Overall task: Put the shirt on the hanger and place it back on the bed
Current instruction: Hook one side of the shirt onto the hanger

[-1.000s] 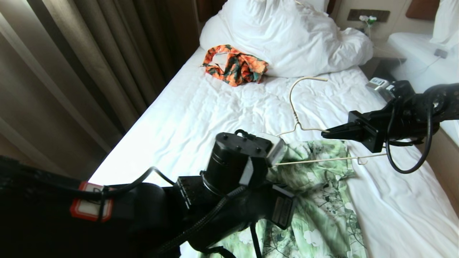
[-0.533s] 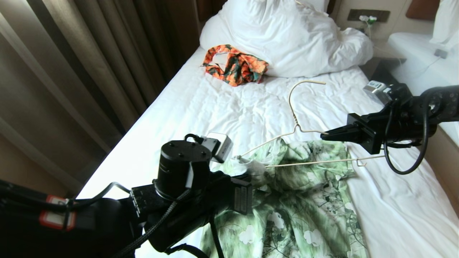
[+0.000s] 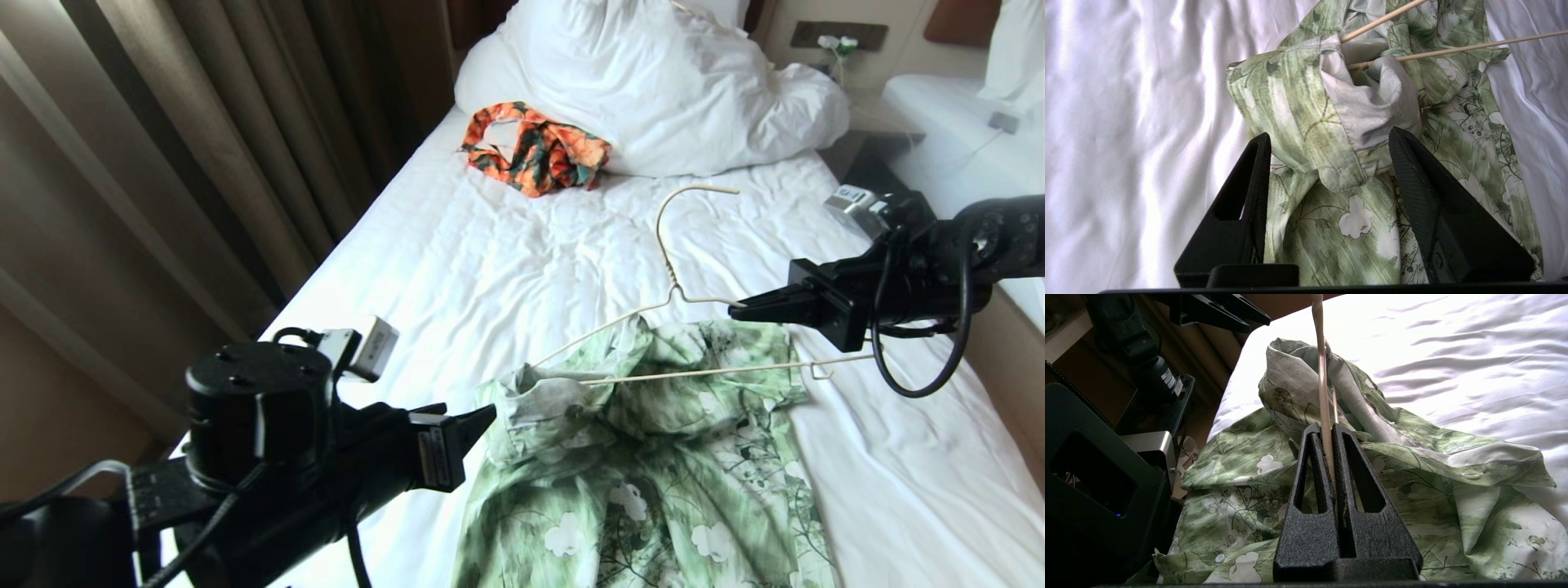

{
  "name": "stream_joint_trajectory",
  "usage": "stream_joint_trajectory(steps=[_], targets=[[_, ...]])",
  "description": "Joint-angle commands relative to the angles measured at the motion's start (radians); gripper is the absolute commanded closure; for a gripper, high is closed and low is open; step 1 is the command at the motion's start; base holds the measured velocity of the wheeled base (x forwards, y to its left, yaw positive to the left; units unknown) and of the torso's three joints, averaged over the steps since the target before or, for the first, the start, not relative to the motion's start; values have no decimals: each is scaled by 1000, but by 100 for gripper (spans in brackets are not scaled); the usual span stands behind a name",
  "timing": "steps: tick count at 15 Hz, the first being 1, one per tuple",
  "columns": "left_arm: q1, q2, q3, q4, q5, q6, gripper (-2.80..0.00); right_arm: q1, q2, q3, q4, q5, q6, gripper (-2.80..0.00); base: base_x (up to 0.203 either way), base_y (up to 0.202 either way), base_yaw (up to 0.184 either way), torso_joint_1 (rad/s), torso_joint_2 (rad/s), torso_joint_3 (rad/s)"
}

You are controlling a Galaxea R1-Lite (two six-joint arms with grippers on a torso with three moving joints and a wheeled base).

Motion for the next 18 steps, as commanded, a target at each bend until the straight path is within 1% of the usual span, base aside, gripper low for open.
stream_joint_trajectory(steps=[1, 2, 3, 4, 6, 8, 10, 11, 13, 14, 16, 18], targets=[[12, -60, 51, -2, -14, -54, -280, 0, 9, -4, 3, 8, -5, 0, 0, 0, 0, 0, 0, 0], [10, -48, 56, -2, -32, -95, -280, 0, 11, -4, 3, 8, -5, 0, 0, 0, 0, 0, 0, 0], [12, -30, 55, -2, -66, -128, -280, 0, 11, -6, 3, 8, -5, 0, 0, 0, 0, 0, 0, 0], [12, -8, 53, -3, -83, -148, -280, 0, 11, -8, 3, 8, -5, 0, 0, 0, 0, 0, 0, 0], [13, 42, 51, -6, -91, -193, -280, 0, 11, -14, 3, 8, -4, 0, 0, 0, 0, 0, 0, 0], [11, 93, 48, -8, -102, -283, -280, 0, 14, -15, 3, 8, -4, 0, 0, 0, 0, 0, 0, 0], [16, 112, 46, -10, -169, -373, -280, 0, 14, -18, 3, 8, -4, 0, 0, 0, 0, 0, 0, 0], [21, 114, 43, -10, -191, -411, -280, 0, 15, -26, 3, 8, -4, 0, 0, 0, 0, 0, 0, 0], [44, 110, 31, -23, -202, -451, -280, -2, 17, -35, 3, 8, -4, 0, 0, 0, 0, 0, 0, 0], [52, 115, 35, -53, -210, -473, -280, -3, 18, -35, 3, 8, -4, 0, 0, 0, 0, 0, 0, 0], [74, 120, 43, -115, -253, -496, -280, -8, 20, -35, 3, 8, -4, 0, 0, 0, 0, 0, 0, 0], [86, 122, 35, -148, -285, -511, -280, -9, 18, -35, 3, 8, -4, 0, 0, 0, 0, 0, 0, 0]])
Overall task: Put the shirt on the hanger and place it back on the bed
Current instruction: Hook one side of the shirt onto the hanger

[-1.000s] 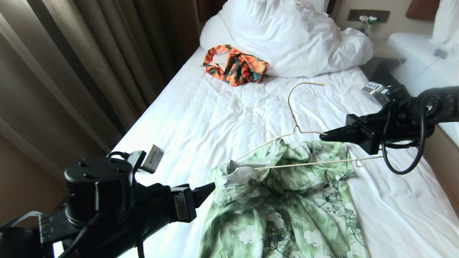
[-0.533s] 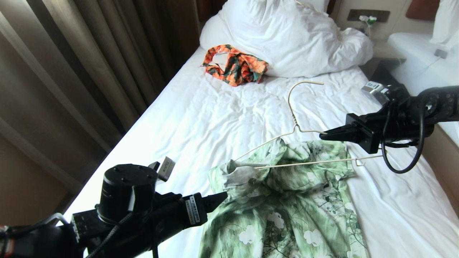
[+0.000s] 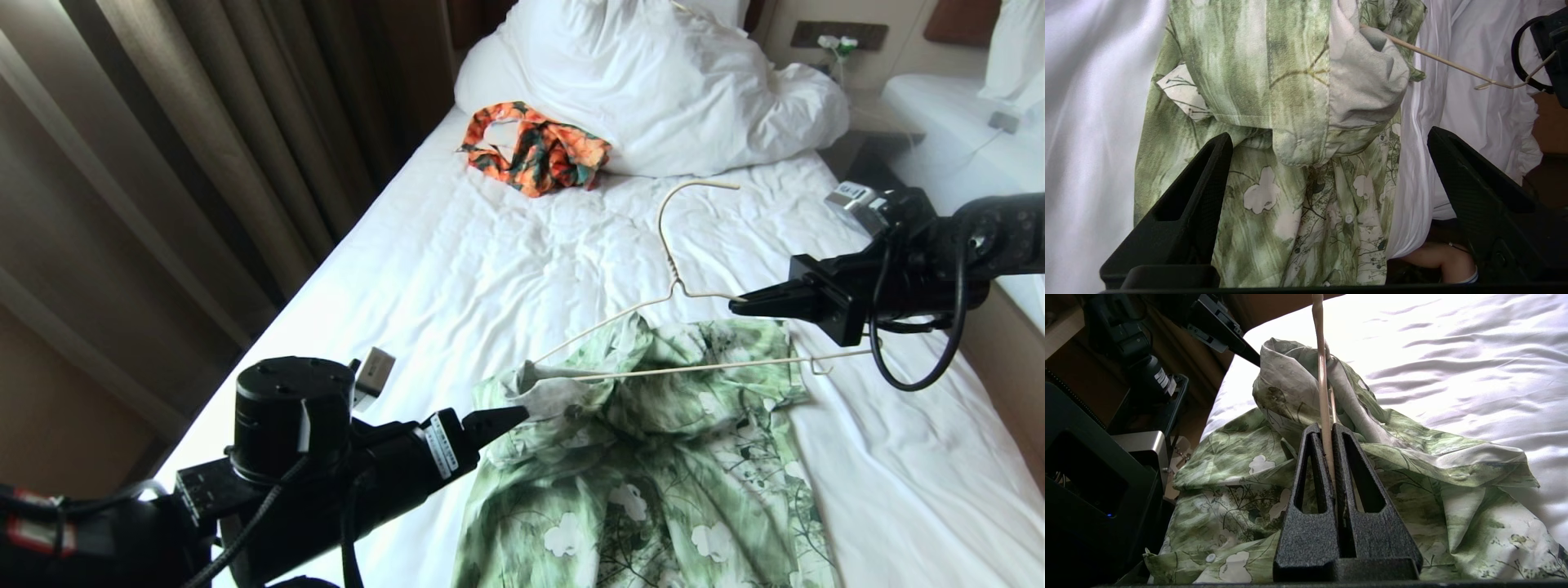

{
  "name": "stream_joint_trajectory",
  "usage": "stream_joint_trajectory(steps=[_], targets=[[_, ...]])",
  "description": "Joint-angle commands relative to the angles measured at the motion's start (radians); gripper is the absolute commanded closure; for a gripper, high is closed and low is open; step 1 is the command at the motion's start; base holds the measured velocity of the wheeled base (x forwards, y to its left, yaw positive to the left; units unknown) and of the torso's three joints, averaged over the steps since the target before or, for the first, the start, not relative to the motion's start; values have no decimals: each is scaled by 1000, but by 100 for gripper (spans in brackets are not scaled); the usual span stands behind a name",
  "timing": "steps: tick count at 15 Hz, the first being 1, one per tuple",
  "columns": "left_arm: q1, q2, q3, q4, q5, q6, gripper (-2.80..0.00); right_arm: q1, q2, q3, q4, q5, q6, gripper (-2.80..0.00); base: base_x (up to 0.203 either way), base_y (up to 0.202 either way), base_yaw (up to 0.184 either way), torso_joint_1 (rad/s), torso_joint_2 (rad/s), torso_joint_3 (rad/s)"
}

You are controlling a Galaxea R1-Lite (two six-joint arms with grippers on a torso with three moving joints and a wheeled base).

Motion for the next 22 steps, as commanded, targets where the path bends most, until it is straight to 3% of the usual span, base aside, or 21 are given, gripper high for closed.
stream_joint_trajectory(steps=[1, 2, 8, 14, 22], targets=[[16, 8, -15, -35, -46, -10, -280, -1, 3, 0, 3, 8, -5, 0, 0, 0, 0, 0, 0, 0], [7, 11, -11, -37, -78, -12, -280, -1, 3, -5, 3, 8, -5, 0, 0, 0, 0, 0, 0, 0], [-31, 64, 5, -42, -87, -14, -280, 3, 13, -34, 3, 8, -4, 0, 0, 0, 0, 0, 0, 0], [-38, 83, -115, -33, -87, -9, -280, 1, 16, -38, 3, 8, -4, 0, 0, 0, 0, 0, 0, 0], [14, 5, -114, -33, -71, -8, -280, 0, 19, -42, 3, 6, -4, 0, 0, 0, 0, 0, 0, 0]])
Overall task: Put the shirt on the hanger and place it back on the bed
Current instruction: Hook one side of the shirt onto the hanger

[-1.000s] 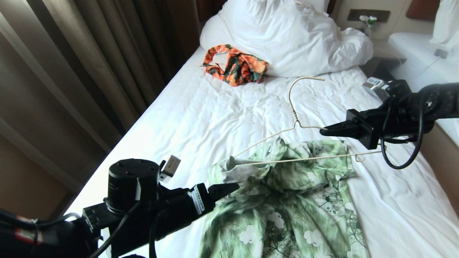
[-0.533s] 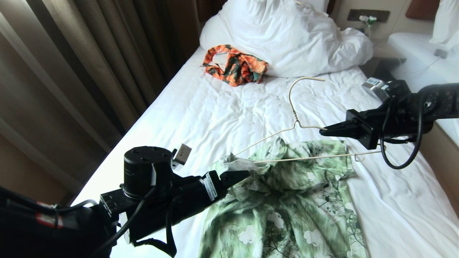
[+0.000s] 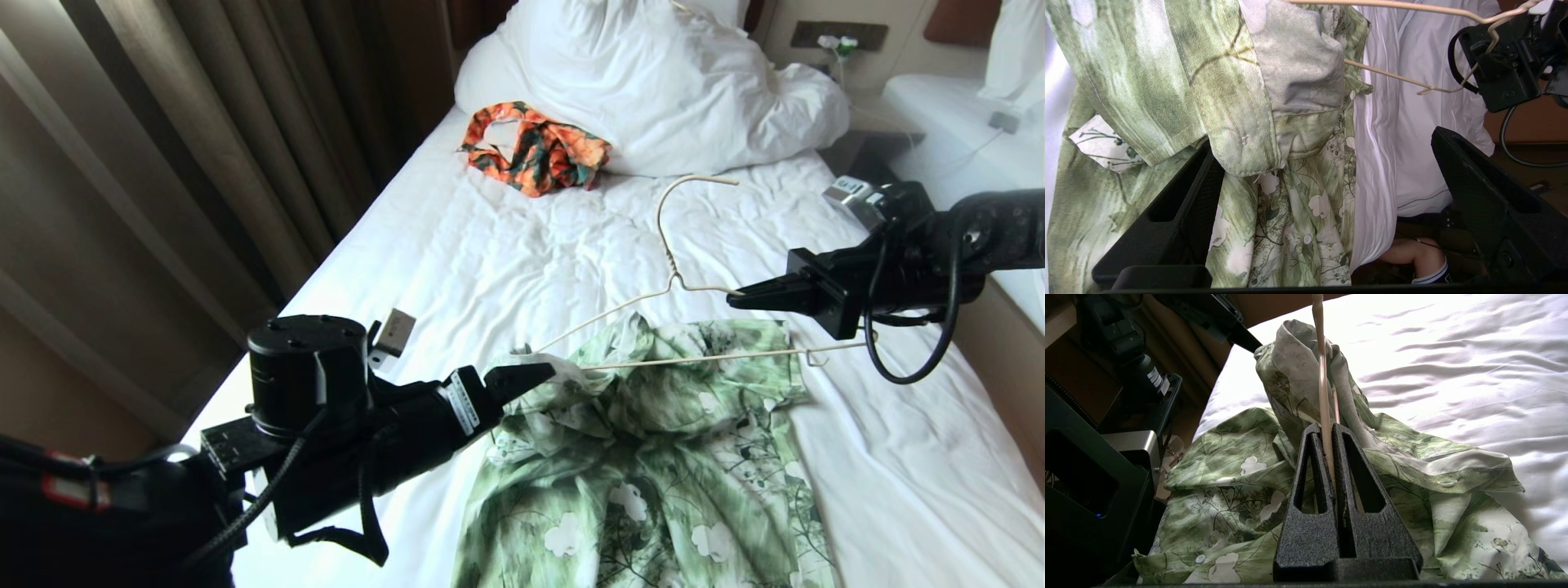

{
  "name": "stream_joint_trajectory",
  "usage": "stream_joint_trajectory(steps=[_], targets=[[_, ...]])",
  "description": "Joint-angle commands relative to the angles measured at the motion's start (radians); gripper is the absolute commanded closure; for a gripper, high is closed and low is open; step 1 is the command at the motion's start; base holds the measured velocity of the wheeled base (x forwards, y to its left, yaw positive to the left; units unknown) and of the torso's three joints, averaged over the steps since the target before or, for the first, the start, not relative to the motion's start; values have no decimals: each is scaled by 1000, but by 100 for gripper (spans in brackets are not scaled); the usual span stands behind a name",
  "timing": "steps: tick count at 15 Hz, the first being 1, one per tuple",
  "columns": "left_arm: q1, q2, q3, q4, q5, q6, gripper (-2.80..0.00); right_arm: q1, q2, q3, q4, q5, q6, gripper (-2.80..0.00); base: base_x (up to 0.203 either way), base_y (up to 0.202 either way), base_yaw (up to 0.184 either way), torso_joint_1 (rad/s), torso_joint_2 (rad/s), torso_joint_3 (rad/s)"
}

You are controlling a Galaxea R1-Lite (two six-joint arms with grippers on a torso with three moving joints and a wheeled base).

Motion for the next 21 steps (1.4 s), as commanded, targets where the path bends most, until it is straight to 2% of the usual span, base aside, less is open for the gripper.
stream_joint_trajectory(steps=[1, 11, 12, 18, 21], targets=[[13, -30, -2, -5, -1, -4, -280, 0, 0, 1, 4, 8, -5, 0, 0, 0, 0, 0, 0, 0], [15, 31, -29, -9, -1, 26, -280, 0, -3, 10, 3, 8, -5, 0, 0, 0, 0, 0, 0, 0], [15, 31, -29, -9, -1, 33, 0, 0, -3, 10, 3, 8, -5, 0, 0, 0, 0, 0, 0, 0], [24, 30, -29, -11, -1, 41, 0, 0, -1, 12, 3, 8, -7, 0, 0, 0, 0, 0, 0, 0], [35, 31, -29, -11, -1, 67, 0, 2, -3, 12, 3, 9, -7, 0, 0, 0, 0, 0, 0, 0]])
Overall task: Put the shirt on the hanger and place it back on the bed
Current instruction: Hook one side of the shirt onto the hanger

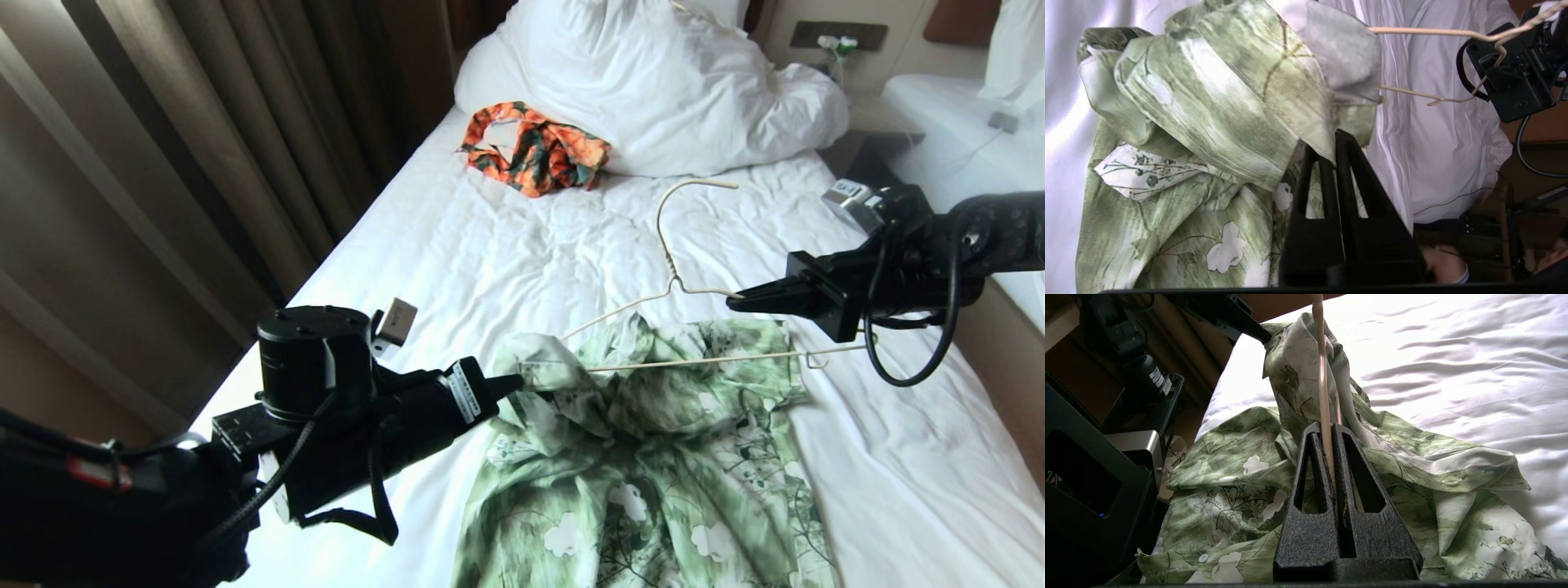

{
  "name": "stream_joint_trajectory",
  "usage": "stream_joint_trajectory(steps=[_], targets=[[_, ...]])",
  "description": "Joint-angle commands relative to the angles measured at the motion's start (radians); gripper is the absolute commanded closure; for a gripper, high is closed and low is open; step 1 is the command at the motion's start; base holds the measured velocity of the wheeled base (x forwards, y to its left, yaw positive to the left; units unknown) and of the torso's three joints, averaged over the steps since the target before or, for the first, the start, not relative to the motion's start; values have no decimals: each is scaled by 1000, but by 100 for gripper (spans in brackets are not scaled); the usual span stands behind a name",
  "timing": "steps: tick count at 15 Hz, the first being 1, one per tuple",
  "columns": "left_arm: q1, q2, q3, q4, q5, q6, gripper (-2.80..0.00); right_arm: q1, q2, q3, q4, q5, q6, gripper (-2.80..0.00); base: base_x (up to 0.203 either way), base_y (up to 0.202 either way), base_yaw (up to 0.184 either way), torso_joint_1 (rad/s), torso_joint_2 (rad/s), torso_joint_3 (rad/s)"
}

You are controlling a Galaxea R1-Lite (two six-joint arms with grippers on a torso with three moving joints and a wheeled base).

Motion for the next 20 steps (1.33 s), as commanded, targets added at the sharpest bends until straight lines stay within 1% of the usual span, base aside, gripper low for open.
stream_joint_trajectory(steps=[1, 3, 6, 7, 10, 11, 13, 15, 17, 18, 19, 20], targets=[[12, -2, -1, -5, -1, 1, 0, 1, -3, -1, 3, 9, -5, 0, 0, 0, 0, 0, 0, 0], [17, -6, -6, -5, -1, 7, 0, 1, -5, 0, 4, 9, -5, 0, 0, 0, 0, 0, 0, 0], [11, -62, -46, 7, -5, 47, 0, 1, -10, 1, 4, 8, -5, 0, 0, 0, 0, 0, 0, 0], [-2, -81, -80, 37, -9, 65, 0, 4, -16, 1, 6, 9, -4, 0, 0, 0, 0, 0, 0, 0], [-80, -107, -280, 275, -12, 110, 0, 38, -28, 4, 7, 9, -5, 0, 0, 0, 0, 0, 0, 0], [-99, -107, -356, 367, -12, 137, 0, 51, -40, 16, 8, 13, -5, 0, 0, 0, 0, 0, 0, 0], [-136, -110, -477, 567, -13, 213, 0, 60, -48, 47, 7, 25, -8, 0, 0, 0, 0, 0, 0, 0], [-166, -121, -556, 743, -12, 285, 0, 60, -58, 101, 4, 89, -16, 0, 0, 0, 0, 0, 0, 0], [-190, -125, -630, 930, -4, 335, 0, 55, -49, 148, 1, 132, -42, 0, 0, 0, 0, 0, 0, 0], [-201, -125, -673, 1031, 8, 367, 0, 52, -47, 161, -2, 137, -47, 0, 0, 0, 0, 0, 0, 0], [-208, -124, -713, 1109, 34, 408, 0, 50, -54, 179, -6, 137, -48, 0, 0, 0, 0, 0, 0, 0], [-211, -120, -737, 1148, 69, 459, 0, 50, -65, 208, -15, 137, -50, 0, 0, 0, 0, 0, 0, 0]])
